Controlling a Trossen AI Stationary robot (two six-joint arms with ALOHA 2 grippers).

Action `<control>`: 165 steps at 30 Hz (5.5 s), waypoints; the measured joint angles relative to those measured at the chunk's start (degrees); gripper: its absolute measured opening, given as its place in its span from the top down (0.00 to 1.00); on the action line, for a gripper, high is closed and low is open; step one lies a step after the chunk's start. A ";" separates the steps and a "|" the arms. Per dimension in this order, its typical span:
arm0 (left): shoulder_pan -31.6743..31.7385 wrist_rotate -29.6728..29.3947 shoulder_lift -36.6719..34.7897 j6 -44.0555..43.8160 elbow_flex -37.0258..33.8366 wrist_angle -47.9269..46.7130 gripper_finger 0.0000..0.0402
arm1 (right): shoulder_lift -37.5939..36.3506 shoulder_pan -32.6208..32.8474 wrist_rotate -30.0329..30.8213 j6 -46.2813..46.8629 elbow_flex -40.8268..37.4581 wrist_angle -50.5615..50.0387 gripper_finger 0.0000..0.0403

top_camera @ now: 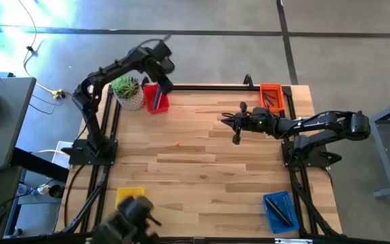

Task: Sort crayons/erasers/pens/pencils in bins
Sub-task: Put the orange pencil eraser cap into the yellow bin, then return to Home Position

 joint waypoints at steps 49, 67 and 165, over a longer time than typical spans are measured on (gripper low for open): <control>-39.04 -8.83 -6.34 -30.63 -43.43 40.75 0.69 | 0.00 3.02 1.57 0.59 0.00 -1.36 1.00; -39.55 -4.11 -7.70 -22.89 -44.50 41.90 0.99 | -0.02 3.02 1.57 1.18 -0.02 -1.27 1.00; -50.24 5.79 -45.70 -12.51 -73.25 83.46 1.00 | -1.62 18.08 16.03 3.51 0.01 3.23 1.00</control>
